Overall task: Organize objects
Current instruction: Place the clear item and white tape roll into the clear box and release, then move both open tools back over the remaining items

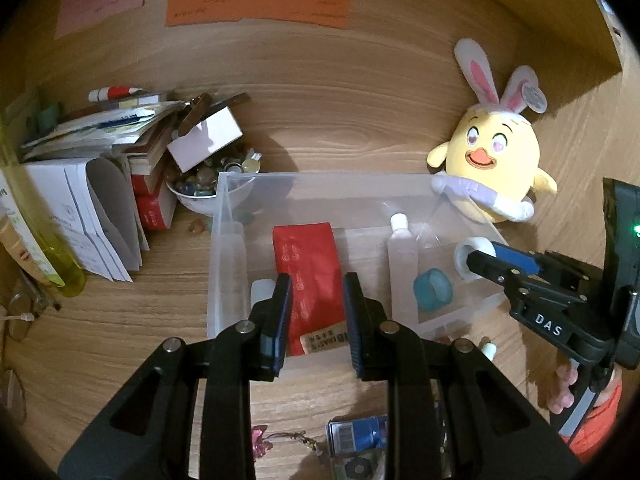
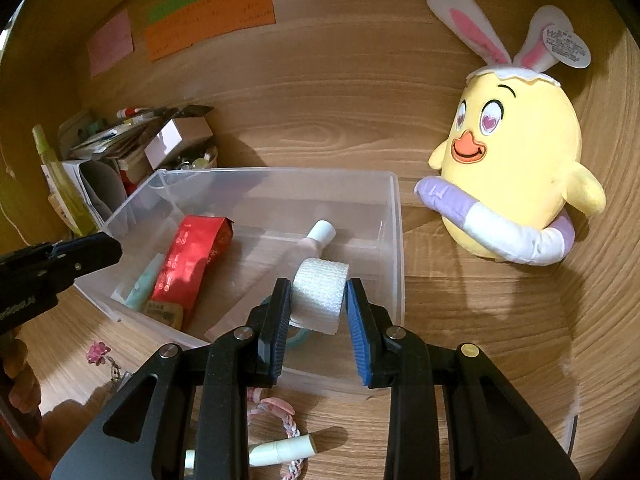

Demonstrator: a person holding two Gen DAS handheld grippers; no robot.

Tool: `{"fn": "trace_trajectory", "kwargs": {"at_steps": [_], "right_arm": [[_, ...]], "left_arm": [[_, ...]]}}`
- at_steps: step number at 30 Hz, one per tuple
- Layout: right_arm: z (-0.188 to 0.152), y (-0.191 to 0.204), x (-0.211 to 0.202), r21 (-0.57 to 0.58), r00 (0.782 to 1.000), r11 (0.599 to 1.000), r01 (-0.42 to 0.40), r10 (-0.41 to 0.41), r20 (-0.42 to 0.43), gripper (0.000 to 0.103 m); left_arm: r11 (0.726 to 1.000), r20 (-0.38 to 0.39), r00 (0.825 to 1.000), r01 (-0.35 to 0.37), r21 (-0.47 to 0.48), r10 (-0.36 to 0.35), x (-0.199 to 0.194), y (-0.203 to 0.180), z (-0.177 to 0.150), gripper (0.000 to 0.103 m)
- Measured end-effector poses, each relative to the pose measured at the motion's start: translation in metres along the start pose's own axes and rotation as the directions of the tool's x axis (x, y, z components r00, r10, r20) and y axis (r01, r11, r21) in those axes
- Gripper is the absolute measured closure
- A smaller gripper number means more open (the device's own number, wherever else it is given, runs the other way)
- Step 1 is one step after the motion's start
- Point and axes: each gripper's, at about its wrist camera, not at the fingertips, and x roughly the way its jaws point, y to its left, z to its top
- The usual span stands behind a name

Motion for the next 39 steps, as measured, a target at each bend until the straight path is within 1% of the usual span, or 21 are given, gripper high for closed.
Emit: {"fn": "trace_trajectory", "kwargs": {"at_steps": [1, 2, 3, 4, 7, 9, 12, 13, 15, 17, 19, 23, 27, 30, 33, 39], "right_arm": [[0.0, 0.001, 0.0, -0.004, 1.0, 1.0, 0.0, 0.0, -0.006, 0.075], [0.0, 0.001, 0.001, -0.007, 1.0, 1.0, 0.0, 0.0, -0.011, 0.072], [0.0, 0.002, 0.001, -0.009, 1.0, 1.0, -0.003, 0.003, -0.009, 0.067], [0.0, 0.003, 0.0, -0.012, 1.0, 1.0, -0.011, 0.011, -0.007, 0.063], [0.0, 0.006, -0.004, -0.022, 1.0, 1.0, 0.006, -0.006, 0.007, 0.058], [0.001, 0.007, -0.008, -0.024, 1.0, 1.0, 0.001, -0.001, 0.014, 0.058], [0.002, 0.006, -0.017, -0.023, 1.0, 1.0, -0.002, 0.002, 0.029, 0.056], [0.002, 0.006, -0.02, -0.023, 0.999, 1.0, -0.003, 0.003, 0.035, 0.052], [0.002, 0.005, -0.028, -0.019, 0.999, 1.0, -0.006, 0.007, 0.049, 0.047], [0.0, 0.004, -0.034, -0.015, 0.998, 1.0, -0.015, 0.016, 0.055, 0.045], [-0.002, 0.003, -0.039, -0.009, 0.998, 1.0, -0.023, 0.024, 0.058, 0.045], [-0.008, 0.0, -0.05, -0.004, 0.997, 0.999, -0.055, 0.055, 0.05, 0.045], [-0.018, 0.001, -0.061, -0.023, 0.998, 0.999, -0.037, 0.038, 0.046, 0.044], [-0.027, 0.001, -0.061, -0.026, 0.999, 0.999, -0.031, 0.031, 0.021, 0.042], [-0.038, 0.001, -0.059, -0.016, 1.0, 1.0, -0.026, 0.026, -0.009, 0.042], [-0.06, 0.005, -0.056, 0.036, 0.995, 0.997, -0.072, 0.075, -0.07, 0.042]], "left_arm": [[1.0, -0.002, 1.0, 0.001, 0.003, -0.001, -0.001, -0.001, 0.0, 0.075], [1.0, -0.001, 1.0, 0.004, 0.005, -0.004, -0.002, -0.001, -0.001, 0.07], [1.0, 0.002, 1.0, 0.004, 0.004, -0.004, -0.004, -0.001, -0.001, 0.064], [1.0, 0.008, 1.0, 0.002, 0.005, -0.002, -0.006, -0.001, -0.001, 0.062], [1.0, 0.025, 1.0, -0.003, 0.006, 0.003, -0.016, 0.0, -0.002, 0.056], [1.0, 0.036, 0.999, -0.006, 0.006, 0.005, -0.022, 0.001, -0.003, 0.047], [1.0, 0.057, 0.998, -0.025, 0.016, 0.024, -0.032, 0.001, -0.005, 0.038], [0.999, 0.062, 0.998, -0.032, 0.02, 0.031, -0.036, 0.001, -0.006, 0.037], [0.999, 0.067, 0.997, -0.041, 0.025, 0.039, -0.041, 0.003, -0.008, 0.03], [0.999, 0.068, 0.997, -0.049, 0.025, 0.047, -0.045, 0.005, -0.012, 0.027], [0.998, 0.06, 0.997, -0.055, 0.024, 0.054, -0.047, 0.008, -0.016, 0.027], [0.998, 0.025, 0.998, -0.06, 0.019, 0.06, -0.047, 0.016, -0.026, 0.027], [0.997, -0.008, 0.997, -0.074, 0.009, 0.075, -0.044, 0.023, -0.038, 0.027], [0.997, -0.033, 0.996, -0.082, -0.003, 0.082, -0.042, 0.028, -0.048, 0.027], [0.997, -0.065, 0.996, -0.068, -0.024, 0.066, -0.04, 0.031, -0.058, 0.027], [0.999, -0.083, 0.996, -0.041, -0.03, 0.038, -0.045, 0.022, -0.073, 0.027]]}}
